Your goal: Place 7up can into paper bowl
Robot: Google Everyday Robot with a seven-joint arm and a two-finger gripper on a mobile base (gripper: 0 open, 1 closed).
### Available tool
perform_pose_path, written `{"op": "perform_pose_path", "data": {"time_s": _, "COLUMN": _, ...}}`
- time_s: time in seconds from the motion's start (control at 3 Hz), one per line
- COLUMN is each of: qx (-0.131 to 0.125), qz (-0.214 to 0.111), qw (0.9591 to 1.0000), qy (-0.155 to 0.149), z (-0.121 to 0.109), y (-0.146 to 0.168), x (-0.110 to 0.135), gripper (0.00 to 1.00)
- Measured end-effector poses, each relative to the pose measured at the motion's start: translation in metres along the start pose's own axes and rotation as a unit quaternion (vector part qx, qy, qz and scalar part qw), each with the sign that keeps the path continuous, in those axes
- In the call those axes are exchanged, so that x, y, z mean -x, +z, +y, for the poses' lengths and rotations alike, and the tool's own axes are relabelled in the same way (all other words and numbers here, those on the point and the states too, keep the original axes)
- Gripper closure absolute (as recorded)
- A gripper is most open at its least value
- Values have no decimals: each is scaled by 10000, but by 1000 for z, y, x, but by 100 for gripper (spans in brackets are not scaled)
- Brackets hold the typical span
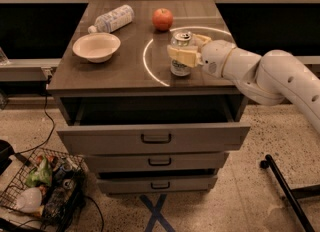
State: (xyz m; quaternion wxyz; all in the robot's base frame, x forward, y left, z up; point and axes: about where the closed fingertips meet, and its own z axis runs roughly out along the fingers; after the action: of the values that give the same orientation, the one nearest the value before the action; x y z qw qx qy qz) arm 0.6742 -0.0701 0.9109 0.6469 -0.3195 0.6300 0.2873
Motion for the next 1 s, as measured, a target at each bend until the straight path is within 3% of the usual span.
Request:
{"op": "perform_pose_path", "data": {"time_s": 0.33, "qx": 224, "qz": -260, "qw": 9994, "qy": -12, "z": 2, "y": 21, "x": 43, "gripper": 100}}
{"op": "perform_pose_path", "data": {"time_s": 0.67, "qx": 422, "qz": -612, "qw": 9972, "qy": 58, "z": 8, "y": 60, "x": 105, "gripper": 100}}
{"op": "perform_pose_path", "data": {"time_s": 1.0, "qx": 498, "qz": -745, "qw": 9957, "qy": 234, "z": 19, "y": 95, "x": 132, "gripper": 100}}
